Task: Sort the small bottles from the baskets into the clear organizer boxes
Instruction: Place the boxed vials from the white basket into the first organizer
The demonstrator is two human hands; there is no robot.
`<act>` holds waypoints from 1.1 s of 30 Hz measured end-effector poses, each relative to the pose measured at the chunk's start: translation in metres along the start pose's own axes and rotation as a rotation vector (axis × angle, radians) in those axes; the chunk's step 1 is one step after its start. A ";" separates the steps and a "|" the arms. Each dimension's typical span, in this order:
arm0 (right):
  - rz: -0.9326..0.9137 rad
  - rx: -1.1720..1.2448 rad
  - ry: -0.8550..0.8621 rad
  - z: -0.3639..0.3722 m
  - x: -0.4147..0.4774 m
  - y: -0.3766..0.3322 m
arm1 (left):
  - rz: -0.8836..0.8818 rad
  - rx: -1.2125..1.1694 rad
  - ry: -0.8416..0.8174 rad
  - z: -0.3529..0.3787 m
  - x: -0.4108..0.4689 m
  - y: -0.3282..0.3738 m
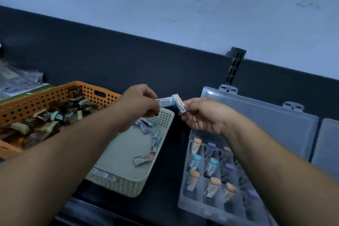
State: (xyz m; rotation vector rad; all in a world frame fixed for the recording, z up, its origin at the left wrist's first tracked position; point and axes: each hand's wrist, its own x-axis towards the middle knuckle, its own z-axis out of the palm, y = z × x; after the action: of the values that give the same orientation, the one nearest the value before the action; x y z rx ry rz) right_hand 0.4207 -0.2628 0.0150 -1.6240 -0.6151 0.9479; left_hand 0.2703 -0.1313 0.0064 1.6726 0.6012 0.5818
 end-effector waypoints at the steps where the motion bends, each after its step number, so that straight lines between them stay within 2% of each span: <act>1: 0.010 0.047 0.002 -0.008 -0.009 0.001 | -0.019 -0.036 -0.010 0.010 0.000 0.005; 5: 0.007 0.199 0.012 -0.036 -0.042 0.006 | -0.070 -0.201 -0.136 0.057 -0.007 0.020; 8: -0.060 0.176 0.010 -0.059 -0.069 0.010 | -0.078 -0.255 -0.276 0.093 -0.014 0.027; 13: -0.121 0.027 0.065 -0.097 -0.110 0.021 | -0.032 -0.054 -0.391 0.142 -0.025 0.037; 19: -0.154 -0.047 0.142 -0.139 -0.152 0.036 | 0.001 0.005 -0.392 0.196 -0.044 0.048; 26: -0.114 -0.336 0.290 -0.191 -0.200 0.075 | 0.118 0.143 -0.495 0.253 -0.079 0.052; 30: -0.155 -0.558 0.291 -0.216 -0.224 0.091 | 0.167 0.213 -0.548 0.280 -0.094 0.048; 33: -0.172 -0.673 0.297 -0.230 -0.235 0.101 | 0.239 0.363 -0.587 0.295 -0.103 0.046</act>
State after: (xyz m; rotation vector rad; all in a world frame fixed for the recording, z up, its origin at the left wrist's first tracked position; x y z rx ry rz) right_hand 0.4763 -0.6020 -0.0028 -2.2062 -0.9059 0.3640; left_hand 0.3941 -0.4220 -0.0036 2.1534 0.0772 0.1245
